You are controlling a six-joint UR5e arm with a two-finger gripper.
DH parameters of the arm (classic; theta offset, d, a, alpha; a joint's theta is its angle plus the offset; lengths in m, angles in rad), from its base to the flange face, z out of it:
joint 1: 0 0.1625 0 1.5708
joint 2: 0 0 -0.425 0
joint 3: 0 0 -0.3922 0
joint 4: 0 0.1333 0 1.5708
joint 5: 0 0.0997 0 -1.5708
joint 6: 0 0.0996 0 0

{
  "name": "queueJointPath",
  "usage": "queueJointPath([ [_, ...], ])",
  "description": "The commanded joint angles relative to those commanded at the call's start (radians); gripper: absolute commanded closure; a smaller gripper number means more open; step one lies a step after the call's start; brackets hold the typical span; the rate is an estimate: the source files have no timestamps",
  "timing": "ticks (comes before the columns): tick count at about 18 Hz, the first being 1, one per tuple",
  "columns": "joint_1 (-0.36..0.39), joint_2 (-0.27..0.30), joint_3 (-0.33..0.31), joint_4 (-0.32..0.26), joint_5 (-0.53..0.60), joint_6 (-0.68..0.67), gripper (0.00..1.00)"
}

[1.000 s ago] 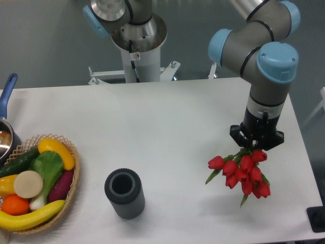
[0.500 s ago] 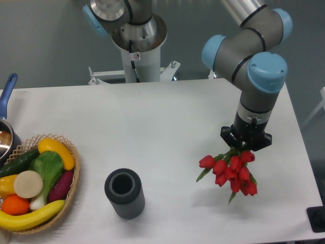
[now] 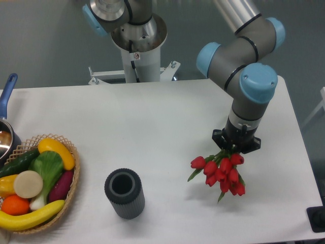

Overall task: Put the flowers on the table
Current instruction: 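Lower the red tulips onto the table and open the gripper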

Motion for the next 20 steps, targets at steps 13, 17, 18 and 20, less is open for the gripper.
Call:
queueJointPath([
  [13, -0.011, -0.023, 0.000, 0.009, -0.003, 0.003, 0.00],
  [17, -0.006, -0.009, 0.002, 0.073, -0.002, 0.009, 0.00],
  [18, -0.006, -0.003, 0.002, 0.106, 0.006, 0.009, 0.00],
  [20, -0.003, 0.001, 0.000, 0.124, 0.088, 0.009, 0.00],
])
